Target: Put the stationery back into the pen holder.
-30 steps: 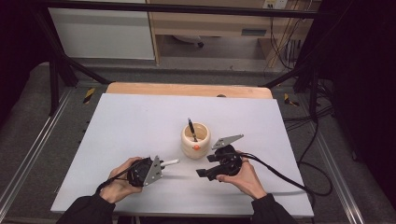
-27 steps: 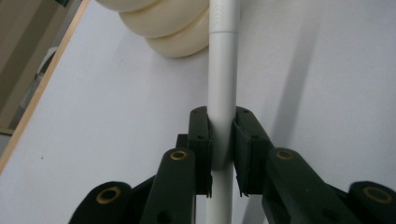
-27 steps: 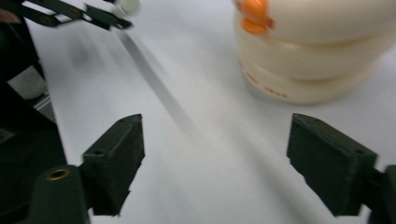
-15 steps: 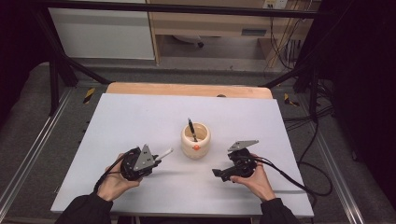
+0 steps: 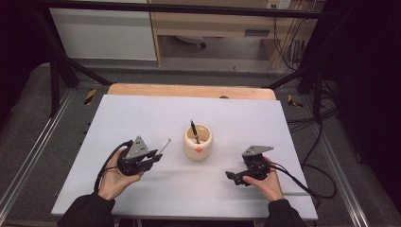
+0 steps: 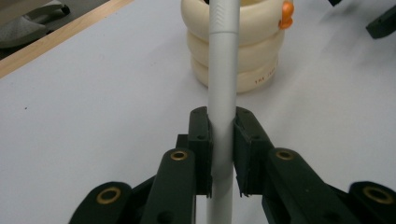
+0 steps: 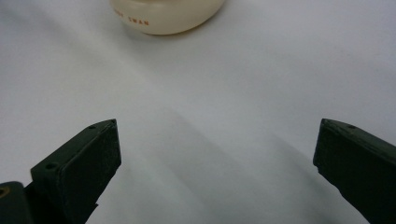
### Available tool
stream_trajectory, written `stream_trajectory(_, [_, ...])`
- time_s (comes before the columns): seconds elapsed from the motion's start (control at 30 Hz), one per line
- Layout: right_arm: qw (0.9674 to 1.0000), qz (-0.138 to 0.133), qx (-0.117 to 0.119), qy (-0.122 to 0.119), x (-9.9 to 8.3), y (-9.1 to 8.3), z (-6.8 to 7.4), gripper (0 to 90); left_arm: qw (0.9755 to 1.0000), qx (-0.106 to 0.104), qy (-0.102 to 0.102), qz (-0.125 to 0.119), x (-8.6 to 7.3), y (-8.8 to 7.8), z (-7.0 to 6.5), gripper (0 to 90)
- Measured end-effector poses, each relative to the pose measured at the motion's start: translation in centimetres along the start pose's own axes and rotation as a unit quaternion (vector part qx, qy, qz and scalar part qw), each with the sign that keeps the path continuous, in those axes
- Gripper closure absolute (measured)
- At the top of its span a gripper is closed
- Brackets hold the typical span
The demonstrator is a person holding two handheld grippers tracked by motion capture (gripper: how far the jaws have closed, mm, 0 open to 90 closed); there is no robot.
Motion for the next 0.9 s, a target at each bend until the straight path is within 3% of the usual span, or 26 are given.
stream_trajectory(0.17, [1.0, -0.002, -0.002, 0.0, -0.6, -0.4, -0.6, 1.2, 0.9994, -0.003, -0.031, -0.012, 0.6, -0.1, 0.4, 77.9])
stream_trajectory(0.53, [0.9999, -0.008, -0.014, 0.002, -1.3, -1.0, -1.5, 1.0, 0.997, 0.0, -0.065, -0.042, 2.7, 0.2, 0.8, 77.9])
stream_trajectory(0.9, [0.9998, -0.01, -0.015, 0.004, -1.6, -1.2, -1.8, 0.9, 0.9927, 0.008, -0.094, -0.075, 5.1, 1.3, 1.1, 78.0])
Point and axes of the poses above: each handheld gripper's, and its own axes: y roughly forward along the jaws, x roughly out of its top, z roughly to its left, the point moved 1 cm from there along y, roughly forward along the jaws, and after that the axes turned 1 degree about -z, right-handed, at the moved point
